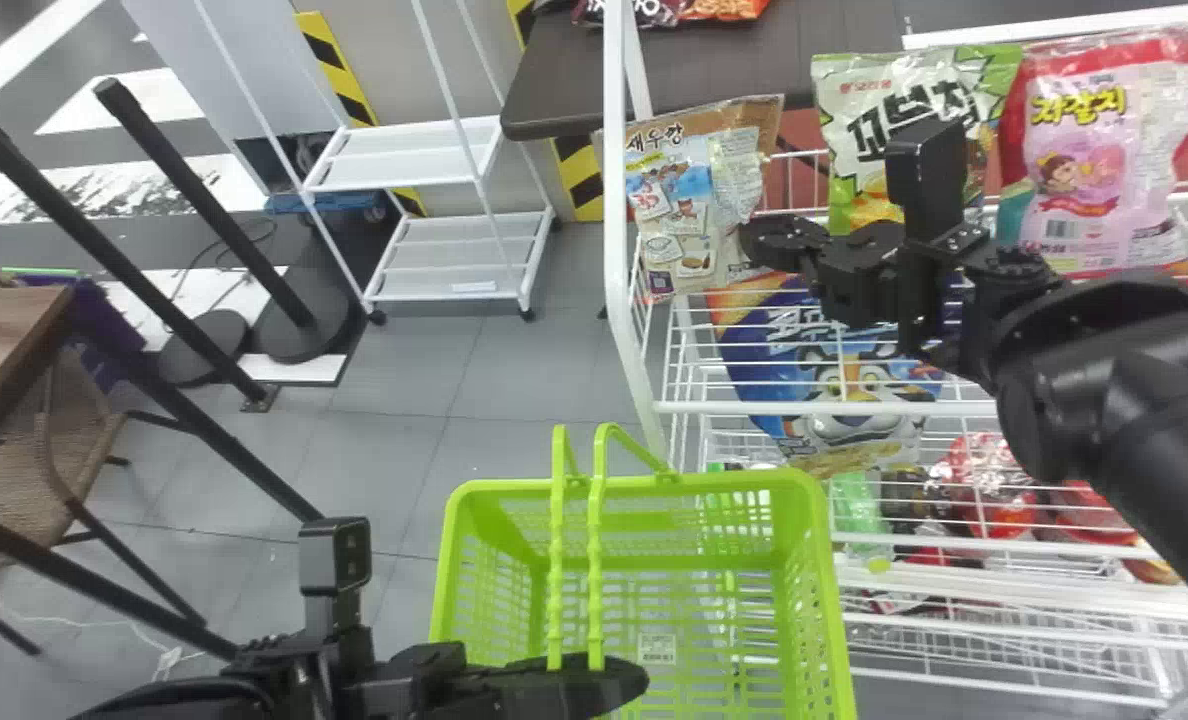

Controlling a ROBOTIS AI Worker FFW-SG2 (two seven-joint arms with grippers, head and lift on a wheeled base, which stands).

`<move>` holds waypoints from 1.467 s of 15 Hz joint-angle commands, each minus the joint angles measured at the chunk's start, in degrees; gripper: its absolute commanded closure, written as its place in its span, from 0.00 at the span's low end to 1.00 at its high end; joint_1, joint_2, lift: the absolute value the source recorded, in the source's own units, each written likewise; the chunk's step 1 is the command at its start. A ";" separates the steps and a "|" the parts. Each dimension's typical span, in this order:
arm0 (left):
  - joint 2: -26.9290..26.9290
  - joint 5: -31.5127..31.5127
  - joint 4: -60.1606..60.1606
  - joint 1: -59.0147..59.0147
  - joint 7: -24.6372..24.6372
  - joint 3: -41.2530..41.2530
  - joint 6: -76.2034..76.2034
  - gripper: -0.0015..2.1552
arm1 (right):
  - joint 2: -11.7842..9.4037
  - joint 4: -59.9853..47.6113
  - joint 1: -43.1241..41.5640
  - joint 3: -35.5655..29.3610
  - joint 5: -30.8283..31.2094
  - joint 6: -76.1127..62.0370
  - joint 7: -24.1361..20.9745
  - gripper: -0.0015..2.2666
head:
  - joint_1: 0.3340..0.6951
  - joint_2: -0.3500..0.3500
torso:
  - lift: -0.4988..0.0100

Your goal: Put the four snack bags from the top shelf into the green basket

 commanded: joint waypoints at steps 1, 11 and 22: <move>0.16 0.41 0.00 0.02 -0.57 1.21 0.00 1.00 | 0.05 -13.78 7.95 -4.83 8.28 8.71 -1.07 0.99 | 1.00 0.96 | 0.98; 0.95 0.68 0.97 -3.15 -0.57 1.65 1.06 1.00 | 0.05 -68.97 41.08 -16.78 9.42 37.02 -2.83 0.99 | 1.00 0.92 | 0.98; 0.78 0.68 0.53 -3.15 -0.57 1.65 2.11 1.00 | -4.04 -80.49 47.85 -8.78 1.42 67.95 -3.71 0.99 | 1.00 1.00 | 0.98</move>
